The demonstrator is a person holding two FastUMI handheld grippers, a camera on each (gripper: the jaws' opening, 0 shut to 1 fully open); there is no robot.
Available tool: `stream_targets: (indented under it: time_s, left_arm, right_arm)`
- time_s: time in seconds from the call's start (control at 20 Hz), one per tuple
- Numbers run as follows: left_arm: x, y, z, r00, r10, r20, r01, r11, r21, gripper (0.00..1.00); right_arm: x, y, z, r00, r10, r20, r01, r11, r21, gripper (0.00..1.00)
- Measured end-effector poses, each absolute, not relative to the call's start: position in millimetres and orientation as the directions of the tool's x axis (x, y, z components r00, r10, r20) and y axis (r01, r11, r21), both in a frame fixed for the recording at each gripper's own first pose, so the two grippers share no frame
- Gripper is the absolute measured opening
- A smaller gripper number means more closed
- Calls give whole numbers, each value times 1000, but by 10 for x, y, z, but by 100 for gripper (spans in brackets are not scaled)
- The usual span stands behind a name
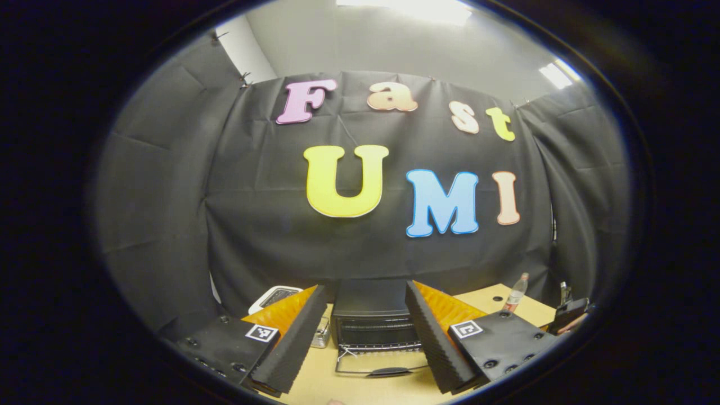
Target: Open the electric oven with the left hand, put the food in, and close the electric oven.
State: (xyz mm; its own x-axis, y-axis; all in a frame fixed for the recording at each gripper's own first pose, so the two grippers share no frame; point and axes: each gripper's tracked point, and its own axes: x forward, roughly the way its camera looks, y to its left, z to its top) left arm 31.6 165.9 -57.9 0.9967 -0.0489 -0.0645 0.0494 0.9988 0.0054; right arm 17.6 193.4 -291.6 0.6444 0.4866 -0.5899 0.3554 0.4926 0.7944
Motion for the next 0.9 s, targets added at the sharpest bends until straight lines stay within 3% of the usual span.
stream_targets:
  time_s: [0.05, 0.1, 0.25, 0.3, 0.35, 0.55, 0.7, 0.9]
  left_arm:
    - [297, 1714, -583, 997, -50, -66, 50, 999, 1, 96]
    - [278, 1781, -573, 997, -47, -65, 48, 999, 0, 100]
    - [216, 1998, -542, 998, -28, -56, 28, 1000, 1, 100]
    - [199, 2059, -531, 998, -21, -56, 21, 1000, -3, 95]
    - [185, 2116, -533, 998, -15, -56, 14, 1000, -8, 100]
    - [88, 2341, -569, 998, 13, -68, -15, 1000, -17, 100]
    - [8, 2512, -640, 995, 32, -92, -32, 999, -3, 92]
    - [-54, 2770, -655, 992, 81, -99, -80, 997, 14, 100]
  right_arm:
    - [208, 2043, -2935, 645, 479, -596, 365, 492, 791, 0]
    - [246, 2139, -2970, 645, 470, -602, 382, 484, 787, 0]
    - [436, 2408, -3096, 656, 432, -619, 449, 435, 780, 1]
    - [498, 2474, -3142, 659, 413, -629, 473, 423, 773, 1]
    - [580, 2550, -3171, 669, 396, -630, 489, 404, 773, 0]
    - [921, 2836, -3265, 688, 327, -648, 545, 357, 759, 1]
    - [1212, 3073, -3280, 706, 296, -643, 578, 284, 765, 1]
    - [1512, 3205, -3380, 707, 215, -674, 641, 206, 739, 1]
